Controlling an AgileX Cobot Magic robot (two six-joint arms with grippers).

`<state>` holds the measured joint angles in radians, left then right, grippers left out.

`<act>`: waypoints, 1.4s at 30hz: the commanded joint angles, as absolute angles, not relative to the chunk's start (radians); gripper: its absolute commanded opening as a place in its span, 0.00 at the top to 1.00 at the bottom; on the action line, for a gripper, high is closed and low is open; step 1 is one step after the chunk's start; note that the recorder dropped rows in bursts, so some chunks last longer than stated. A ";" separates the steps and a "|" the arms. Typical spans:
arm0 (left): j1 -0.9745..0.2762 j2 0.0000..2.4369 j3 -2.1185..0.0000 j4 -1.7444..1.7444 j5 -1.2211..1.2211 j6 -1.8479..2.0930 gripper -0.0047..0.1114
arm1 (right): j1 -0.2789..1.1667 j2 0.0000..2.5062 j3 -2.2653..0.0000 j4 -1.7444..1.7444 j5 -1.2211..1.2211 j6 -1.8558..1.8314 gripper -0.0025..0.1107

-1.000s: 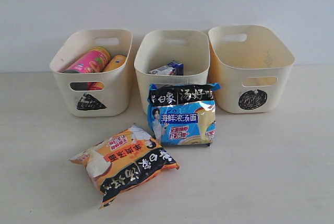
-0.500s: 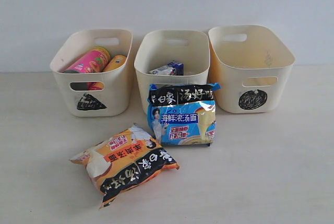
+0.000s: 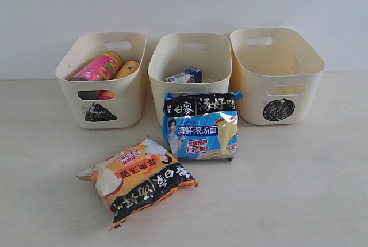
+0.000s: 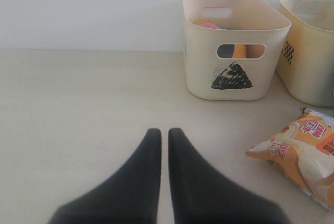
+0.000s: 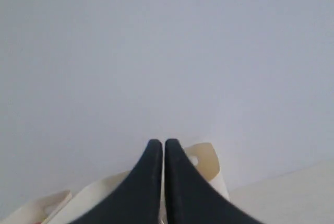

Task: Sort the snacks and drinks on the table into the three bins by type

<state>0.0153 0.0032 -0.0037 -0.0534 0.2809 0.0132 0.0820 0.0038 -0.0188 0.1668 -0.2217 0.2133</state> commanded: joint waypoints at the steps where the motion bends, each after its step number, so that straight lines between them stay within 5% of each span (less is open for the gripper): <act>1: 0.019 0.000 0.000 -0.053 0.278 0.019 0.92 | 0.080 0.036 -0.154 0.115 -0.148 0.218 0.98; 17: 0.019 0.000 0.000 -0.053 0.278 0.019 0.92 | 0.080 0.775 -0.659 0.105 0.332 -0.057 0.98; 30: 0.019 0.000 0.000 -0.052 0.278 0.019 0.92 | 0.080 1.263 -0.800 0.797 0.551 -0.818 0.98; 42: 0.019 0.000 0.000 -0.052 0.278 0.019 0.92 | 0.080 1.598 -0.900 1.051 0.608 -1.002 0.98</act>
<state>0.0153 0.0032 -0.0037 -0.0514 0.2809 0.0132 0.0820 1.5457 -0.8794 0.9733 0.5890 -0.9235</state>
